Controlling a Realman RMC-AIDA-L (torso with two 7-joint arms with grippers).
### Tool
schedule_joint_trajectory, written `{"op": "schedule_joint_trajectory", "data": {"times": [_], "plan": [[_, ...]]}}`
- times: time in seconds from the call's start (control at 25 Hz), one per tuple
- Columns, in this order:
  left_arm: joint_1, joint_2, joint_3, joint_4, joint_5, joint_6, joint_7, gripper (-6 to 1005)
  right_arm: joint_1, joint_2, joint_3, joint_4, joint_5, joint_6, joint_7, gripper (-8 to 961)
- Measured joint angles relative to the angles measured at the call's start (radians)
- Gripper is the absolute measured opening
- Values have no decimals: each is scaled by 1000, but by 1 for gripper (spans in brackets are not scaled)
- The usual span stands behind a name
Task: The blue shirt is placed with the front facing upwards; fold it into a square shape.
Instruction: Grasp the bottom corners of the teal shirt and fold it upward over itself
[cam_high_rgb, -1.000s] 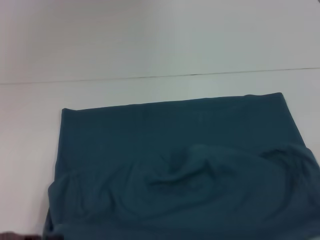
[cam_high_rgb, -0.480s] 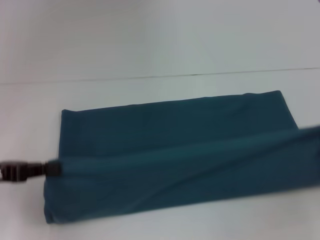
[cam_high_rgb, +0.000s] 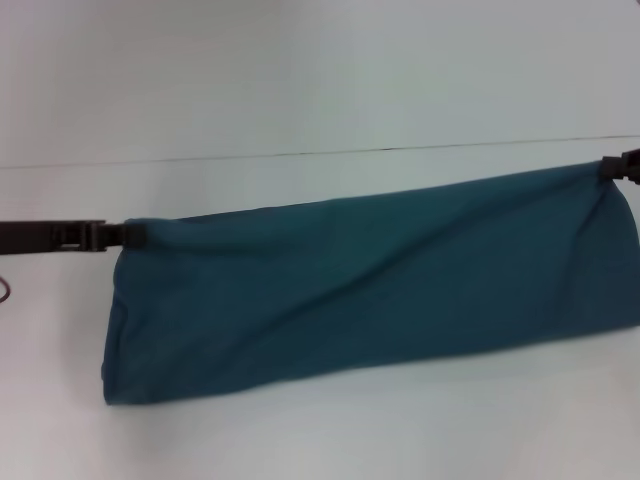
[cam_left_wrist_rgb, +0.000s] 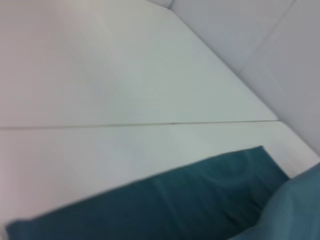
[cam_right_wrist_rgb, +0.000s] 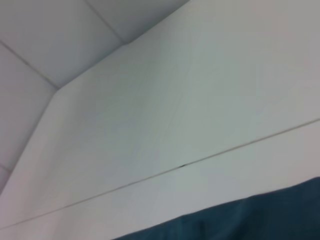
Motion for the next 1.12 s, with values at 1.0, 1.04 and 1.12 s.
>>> {"op": "schedule_joint_trajectory", "data": {"times": [1.0, 1.04, 1.12], "plan": [[-56, -91, 64, -107, 20, -464, 126, 124, 103, 107, -117, 132, 11, 542, -77, 95], [-54, -104, 64, -104, 21, -487, 140, 129, 104, 119, -117, 132, 12, 565, -96, 95], [-53, -122, 64, -102, 21, -527, 164, 138, 108, 148, -117, 132, 19, 621, -152, 96]]}}
